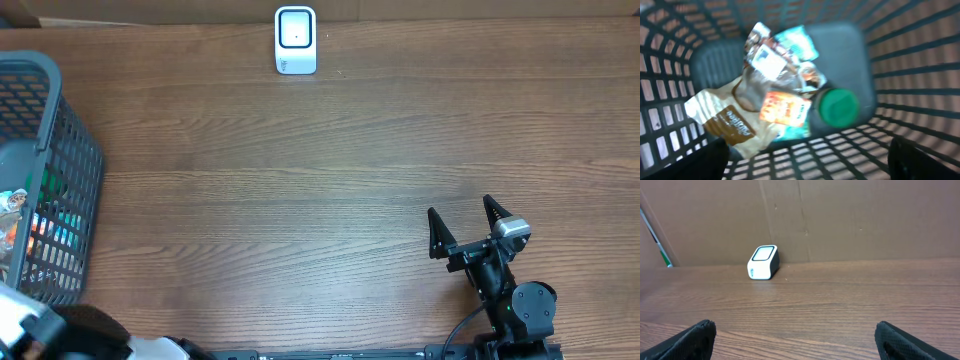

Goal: Scan the item barcode
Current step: 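Reach the left gripper into the basket and grasp the orange snack pack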

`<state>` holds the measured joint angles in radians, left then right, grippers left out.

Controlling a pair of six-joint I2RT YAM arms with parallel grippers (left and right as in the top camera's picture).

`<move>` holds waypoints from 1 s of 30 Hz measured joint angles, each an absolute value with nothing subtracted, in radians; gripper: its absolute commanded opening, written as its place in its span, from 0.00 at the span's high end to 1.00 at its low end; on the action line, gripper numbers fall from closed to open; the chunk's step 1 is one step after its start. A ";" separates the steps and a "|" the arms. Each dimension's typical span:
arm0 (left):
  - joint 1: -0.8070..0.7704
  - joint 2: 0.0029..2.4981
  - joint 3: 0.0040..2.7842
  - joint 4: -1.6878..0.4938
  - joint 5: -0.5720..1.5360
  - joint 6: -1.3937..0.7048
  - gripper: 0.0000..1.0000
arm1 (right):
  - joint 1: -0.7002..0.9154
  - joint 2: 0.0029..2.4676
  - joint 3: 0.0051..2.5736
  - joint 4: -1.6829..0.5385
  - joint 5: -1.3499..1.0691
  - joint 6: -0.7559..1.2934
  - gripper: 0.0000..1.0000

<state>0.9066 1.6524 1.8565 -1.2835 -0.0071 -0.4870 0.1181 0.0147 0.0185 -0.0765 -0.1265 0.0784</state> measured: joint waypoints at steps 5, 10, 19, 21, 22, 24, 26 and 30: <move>0.917 1.728 1.820 -1.278 -0.035 -0.422 0.18 | 0.118 0.015 0.019 -0.076 -0.126 0.078 0.00; 0.918 1.769 1.736 -1.206 -0.044 -0.356 0.21 | 0.118 0.015 0.019 -0.076 -0.126 0.078 0.00; 0.918 1.770 1.473 -1.031 -0.092 -0.294 0.18 | 0.118 0.015 0.019 -0.077 -0.126 0.078 0.00; 0.918 1.771 1.425 -0.971 -0.095 -0.279 0.16 | 0.118 0.015 0.019 -0.076 -0.126 0.078 0.00; 0.918 1.771 1.402 -0.941 -0.094 -0.271 0.16 | 0.118 0.015 0.019 -0.077 -0.126 0.078 0.00; 0.918 1.771 1.367 -0.901 -0.094 -0.255 0.16 | 0.118 0.015 0.019 -0.077 -0.126 0.078 0.00; 0.918 1.771 1.340 -0.862 -0.094 -0.246 0.16 | 0.118 0.015 0.019 -0.077 -0.127 0.078 0.00; 0.918 1.771 1.308 -0.784 -0.087 -0.232 0.20 | 0.118 0.015 0.019 -0.076 -0.126 0.078 0.00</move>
